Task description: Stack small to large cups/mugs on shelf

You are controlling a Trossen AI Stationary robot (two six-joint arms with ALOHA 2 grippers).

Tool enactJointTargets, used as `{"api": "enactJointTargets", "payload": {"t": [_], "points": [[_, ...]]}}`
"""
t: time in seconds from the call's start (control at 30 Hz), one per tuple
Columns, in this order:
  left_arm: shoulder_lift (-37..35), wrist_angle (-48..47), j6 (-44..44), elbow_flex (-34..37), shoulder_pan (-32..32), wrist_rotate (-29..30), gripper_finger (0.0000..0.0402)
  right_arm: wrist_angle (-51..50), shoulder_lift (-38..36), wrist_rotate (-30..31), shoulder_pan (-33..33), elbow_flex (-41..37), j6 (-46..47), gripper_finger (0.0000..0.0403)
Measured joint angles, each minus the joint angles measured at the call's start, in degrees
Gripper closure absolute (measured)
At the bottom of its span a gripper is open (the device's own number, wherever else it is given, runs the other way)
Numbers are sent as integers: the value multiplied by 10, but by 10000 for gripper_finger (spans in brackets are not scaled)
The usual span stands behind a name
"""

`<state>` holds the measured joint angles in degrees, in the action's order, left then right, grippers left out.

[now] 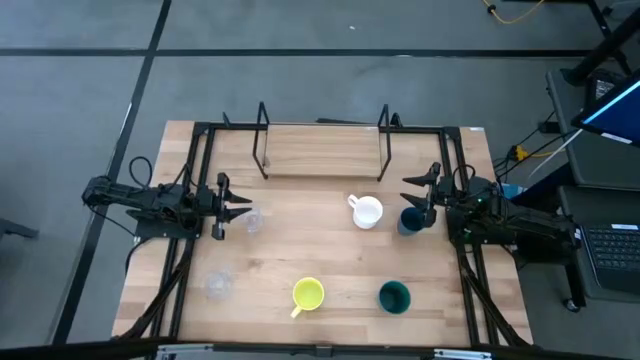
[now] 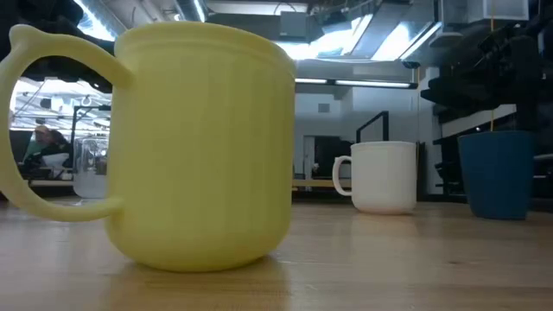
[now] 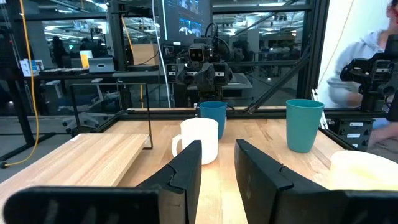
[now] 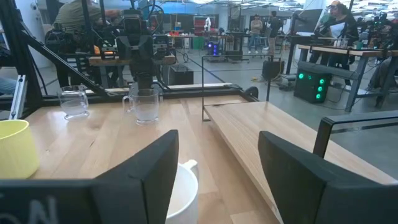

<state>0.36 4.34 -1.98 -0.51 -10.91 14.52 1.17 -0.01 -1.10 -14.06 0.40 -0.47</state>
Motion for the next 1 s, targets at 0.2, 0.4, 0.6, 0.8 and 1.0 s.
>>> {"api": "enactJointTargets", "payload": {"t": [0.2,0.4,0.6,0.8,1.0], "points": [[0,0,0,0,0,0,312,0,0,0,0,0,0,179],[0,0,0,0,0,0,312,0,0,0,0,0,0,179],[0,0,0,0,0,0,312,5,0,0,0,0,0,179],[0,0,0,0,0,0,312,16,0,0,0,0,3,179],[0,0,0,0,0,0,312,30,0,0,0,0,115,179]]}}
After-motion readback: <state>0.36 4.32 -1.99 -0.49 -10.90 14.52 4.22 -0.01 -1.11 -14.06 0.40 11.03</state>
